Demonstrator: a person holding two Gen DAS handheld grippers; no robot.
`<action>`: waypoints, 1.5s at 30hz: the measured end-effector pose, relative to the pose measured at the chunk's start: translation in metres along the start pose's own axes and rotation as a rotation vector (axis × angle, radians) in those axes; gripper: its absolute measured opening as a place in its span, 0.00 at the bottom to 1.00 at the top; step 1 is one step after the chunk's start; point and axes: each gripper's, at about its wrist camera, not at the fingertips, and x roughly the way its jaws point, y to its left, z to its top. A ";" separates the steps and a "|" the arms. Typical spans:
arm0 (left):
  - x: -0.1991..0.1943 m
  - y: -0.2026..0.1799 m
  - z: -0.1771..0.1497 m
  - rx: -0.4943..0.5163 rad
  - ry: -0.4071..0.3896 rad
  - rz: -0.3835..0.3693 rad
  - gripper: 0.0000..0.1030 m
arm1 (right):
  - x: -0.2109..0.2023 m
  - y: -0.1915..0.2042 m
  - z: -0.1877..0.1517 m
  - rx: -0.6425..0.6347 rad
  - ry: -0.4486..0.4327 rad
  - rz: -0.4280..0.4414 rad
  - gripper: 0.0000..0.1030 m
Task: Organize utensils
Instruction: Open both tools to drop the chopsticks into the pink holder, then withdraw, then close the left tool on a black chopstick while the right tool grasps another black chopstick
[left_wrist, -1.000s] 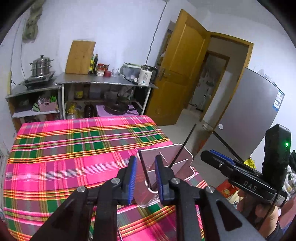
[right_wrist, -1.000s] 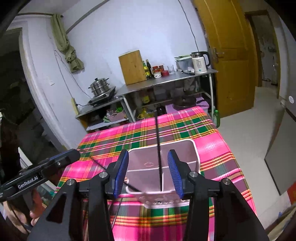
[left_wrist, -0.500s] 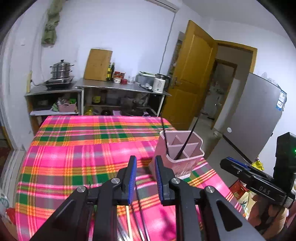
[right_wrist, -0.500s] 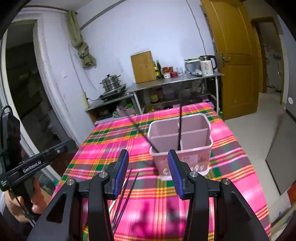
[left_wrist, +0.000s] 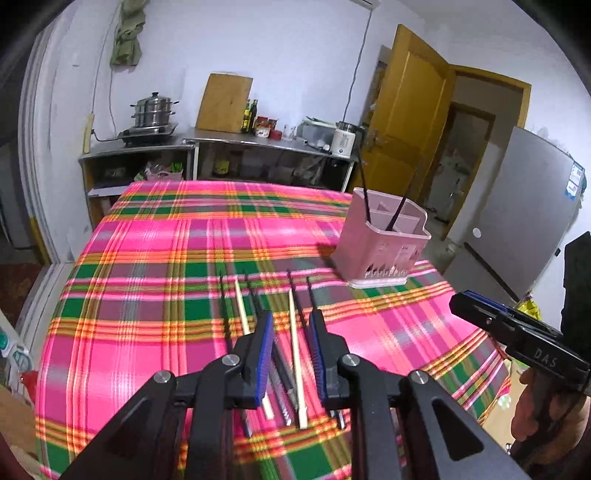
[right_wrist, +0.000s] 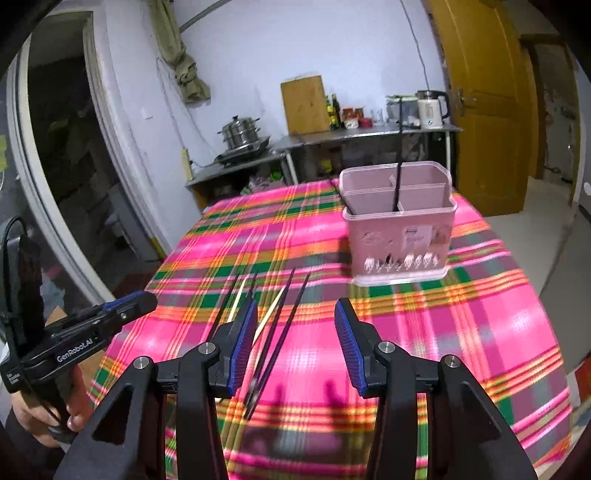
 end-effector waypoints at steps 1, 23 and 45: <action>0.000 0.001 -0.004 -0.002 0.007 0.001 0.19 | 0.001 0.002 -0.005 -0.003 0.008 0.004 0.44; 0.047 0.048 -0.026 -0.083 0.101 0.066 0.19 | 0.060 0.009 -0.032 0.003 0.156 -0.010 0.44; 0.146 0.078 -0.001 -0.087 0.178 0.077 0.19 | 0.175 0.002 -0.013 -0.016 0.256 -0.093 0.29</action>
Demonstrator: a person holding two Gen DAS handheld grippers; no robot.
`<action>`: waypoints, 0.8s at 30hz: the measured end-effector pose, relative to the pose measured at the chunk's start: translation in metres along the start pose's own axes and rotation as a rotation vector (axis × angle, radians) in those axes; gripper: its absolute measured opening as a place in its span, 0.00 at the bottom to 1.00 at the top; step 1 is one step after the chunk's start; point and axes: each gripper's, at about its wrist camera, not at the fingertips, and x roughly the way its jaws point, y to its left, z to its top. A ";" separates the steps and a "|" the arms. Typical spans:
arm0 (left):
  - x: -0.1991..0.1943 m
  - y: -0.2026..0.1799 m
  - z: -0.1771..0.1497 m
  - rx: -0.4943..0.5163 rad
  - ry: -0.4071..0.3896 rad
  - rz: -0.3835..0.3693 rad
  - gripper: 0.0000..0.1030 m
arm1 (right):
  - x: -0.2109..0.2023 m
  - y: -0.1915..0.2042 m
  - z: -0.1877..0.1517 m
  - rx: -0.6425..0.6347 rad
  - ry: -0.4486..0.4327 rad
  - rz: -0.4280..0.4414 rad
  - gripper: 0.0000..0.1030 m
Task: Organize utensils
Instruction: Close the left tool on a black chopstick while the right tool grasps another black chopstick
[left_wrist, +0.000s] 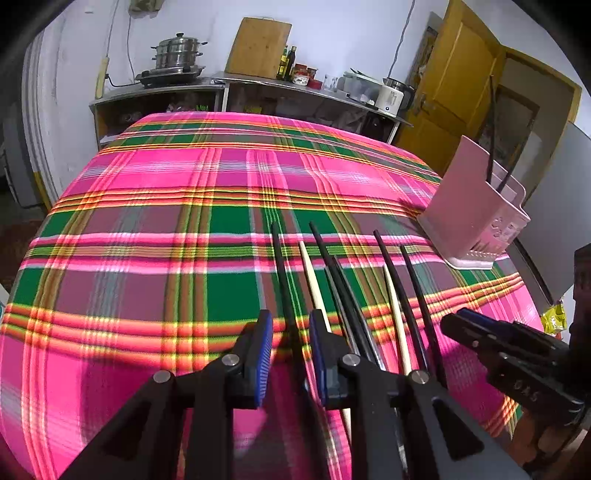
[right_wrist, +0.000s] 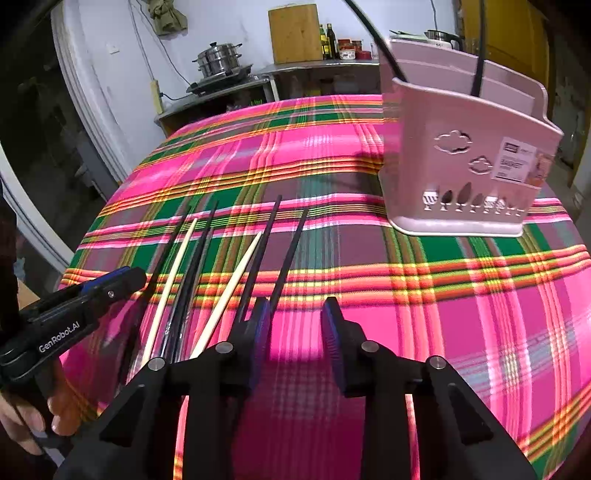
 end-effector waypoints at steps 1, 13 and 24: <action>0.003 0.000 0.002 0.000 0.001 0.000 0.19 | 0.003 0.001 0.002 -0.001 0.002 0.000 0.28; 0.022 0.000 0.009 0.002 0.014 0.016 0.19 | 0.027 0.009 0.018 -0.015 0.007 -0.012 0.21; 0.031 -0.014 0.015 0.059 0.014 0.104 0.17 | 0.033 0.012 0.022 -0.019 0.014 -0.044 0.11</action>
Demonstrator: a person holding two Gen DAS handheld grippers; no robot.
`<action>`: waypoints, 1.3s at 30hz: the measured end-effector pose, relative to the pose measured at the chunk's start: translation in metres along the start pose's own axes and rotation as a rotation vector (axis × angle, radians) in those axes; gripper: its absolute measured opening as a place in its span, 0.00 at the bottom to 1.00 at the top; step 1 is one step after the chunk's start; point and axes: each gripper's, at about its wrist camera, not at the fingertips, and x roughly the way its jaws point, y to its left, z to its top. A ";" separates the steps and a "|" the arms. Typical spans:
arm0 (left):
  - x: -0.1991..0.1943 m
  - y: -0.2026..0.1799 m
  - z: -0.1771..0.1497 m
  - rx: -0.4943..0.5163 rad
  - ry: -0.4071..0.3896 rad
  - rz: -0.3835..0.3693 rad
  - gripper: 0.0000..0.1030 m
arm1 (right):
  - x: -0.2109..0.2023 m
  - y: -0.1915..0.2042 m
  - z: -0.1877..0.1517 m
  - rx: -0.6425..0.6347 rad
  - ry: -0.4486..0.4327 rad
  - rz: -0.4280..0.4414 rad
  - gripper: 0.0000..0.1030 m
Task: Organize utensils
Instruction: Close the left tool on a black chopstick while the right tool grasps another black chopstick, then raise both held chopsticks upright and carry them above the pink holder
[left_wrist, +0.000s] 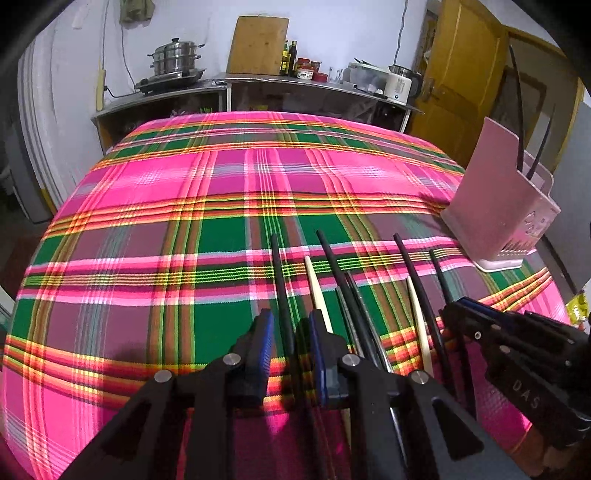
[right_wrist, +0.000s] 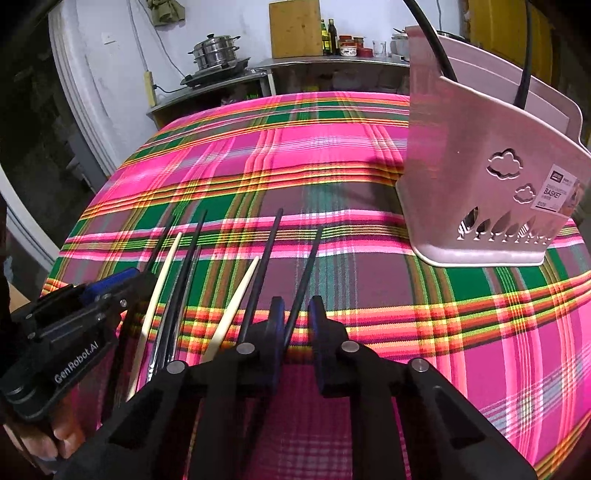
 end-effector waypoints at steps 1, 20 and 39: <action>0.000 -0.001 0.000 0.002 0.000 0.005 0.15 | 0.000 0.000 0.000 -0.001 0.001 -0.002 0.10; -0.051 -0.001 0.016 -0.013 -0.067 -0.093 0.05 | -0.047 -0.002 0.014 -0.001 -0.075 0.070 0.07; -0.157 -0.021 0.033 0.036 -0.204 -0.145 0.05 | -0.152 -0.012 0.019 0.009 -0.251 0.111 0.06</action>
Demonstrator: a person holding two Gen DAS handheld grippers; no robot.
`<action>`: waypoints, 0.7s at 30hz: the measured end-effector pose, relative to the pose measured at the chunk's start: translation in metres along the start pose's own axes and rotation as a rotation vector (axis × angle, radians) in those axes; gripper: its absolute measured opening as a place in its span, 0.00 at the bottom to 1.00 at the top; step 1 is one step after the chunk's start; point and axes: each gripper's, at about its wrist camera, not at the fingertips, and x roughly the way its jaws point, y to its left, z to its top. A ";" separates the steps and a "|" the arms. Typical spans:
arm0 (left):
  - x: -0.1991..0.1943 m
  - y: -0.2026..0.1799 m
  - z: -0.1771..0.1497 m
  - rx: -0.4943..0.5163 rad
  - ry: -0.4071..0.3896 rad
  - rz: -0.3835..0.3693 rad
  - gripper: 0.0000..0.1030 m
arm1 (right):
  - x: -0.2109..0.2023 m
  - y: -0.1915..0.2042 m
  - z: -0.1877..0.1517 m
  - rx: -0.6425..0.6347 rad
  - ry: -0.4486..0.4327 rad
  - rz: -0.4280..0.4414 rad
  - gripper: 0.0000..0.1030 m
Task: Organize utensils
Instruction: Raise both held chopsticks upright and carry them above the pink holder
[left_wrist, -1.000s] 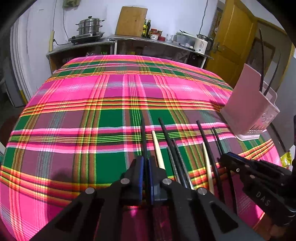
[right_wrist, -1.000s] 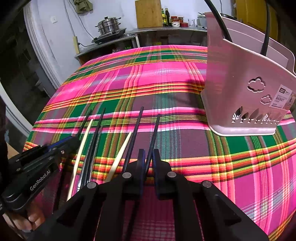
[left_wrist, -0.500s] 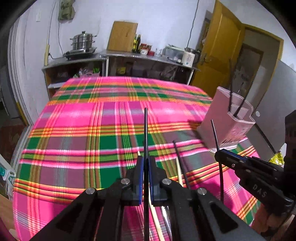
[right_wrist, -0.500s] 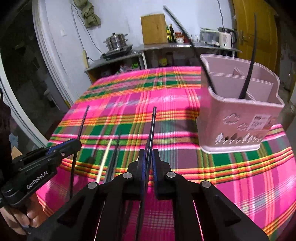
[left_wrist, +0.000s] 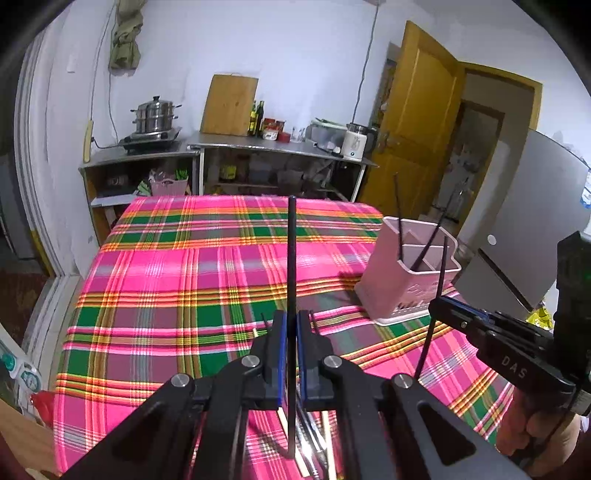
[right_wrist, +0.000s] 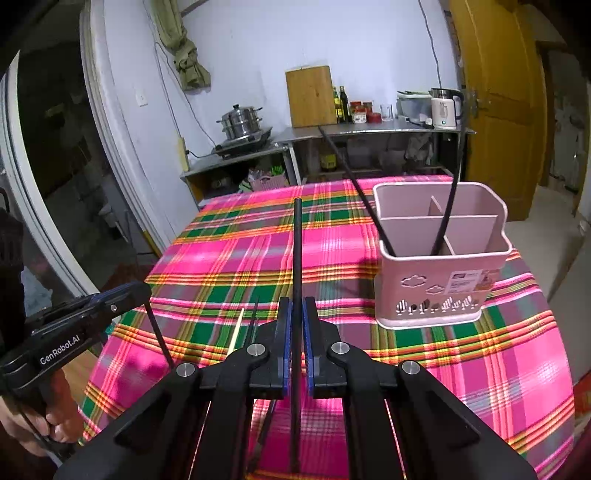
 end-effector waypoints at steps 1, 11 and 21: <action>-0.003 -0.003 0.002 0.002 -0.004 -0.004 0.05 | -0.004 -0.001 0.001 0.001 -0.005 0.001 0.06; -0.020 -0.030 0.016 0.025 -0.028 -0.042 0.05 | -0.038 -0.012 0.010 0.011 -0.060 0.003 0.06; -0.017 -0.059 0.030 0.049 -0.012 -0.108 0.05 | -0.063 -0.028 0.018 0.021 -0.090 -0.017 0.06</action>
